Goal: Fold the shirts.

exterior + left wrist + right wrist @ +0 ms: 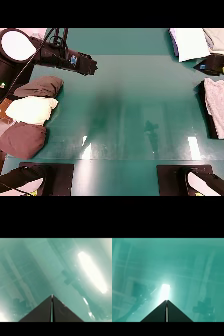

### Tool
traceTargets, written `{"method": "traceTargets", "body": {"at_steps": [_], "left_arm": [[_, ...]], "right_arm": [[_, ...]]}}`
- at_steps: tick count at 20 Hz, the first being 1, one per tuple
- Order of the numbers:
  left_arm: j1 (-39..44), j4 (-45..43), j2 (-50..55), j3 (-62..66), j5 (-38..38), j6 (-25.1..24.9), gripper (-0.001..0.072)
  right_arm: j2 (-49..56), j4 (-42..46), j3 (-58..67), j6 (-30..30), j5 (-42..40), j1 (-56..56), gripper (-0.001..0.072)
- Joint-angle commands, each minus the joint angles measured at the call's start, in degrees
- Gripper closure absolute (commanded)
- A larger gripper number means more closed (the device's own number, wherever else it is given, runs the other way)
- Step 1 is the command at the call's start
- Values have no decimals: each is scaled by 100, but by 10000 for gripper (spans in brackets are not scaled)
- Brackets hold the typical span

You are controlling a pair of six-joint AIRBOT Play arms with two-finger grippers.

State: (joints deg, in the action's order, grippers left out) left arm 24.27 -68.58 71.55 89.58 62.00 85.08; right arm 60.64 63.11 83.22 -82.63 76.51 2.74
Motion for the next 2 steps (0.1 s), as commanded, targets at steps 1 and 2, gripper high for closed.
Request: {"method": "traceTargets", "body": {"at_steps": [1, 2], "left_arm": [[2, -2, -2, 2, -9, 0, 685], [4, 0, -2, 2, -9, 0, 685]], "right_arm": [[-2, -7, 7, 7, -44, 365, 696], [-2, -9, 7, 4, -37, 361, 697]]}}
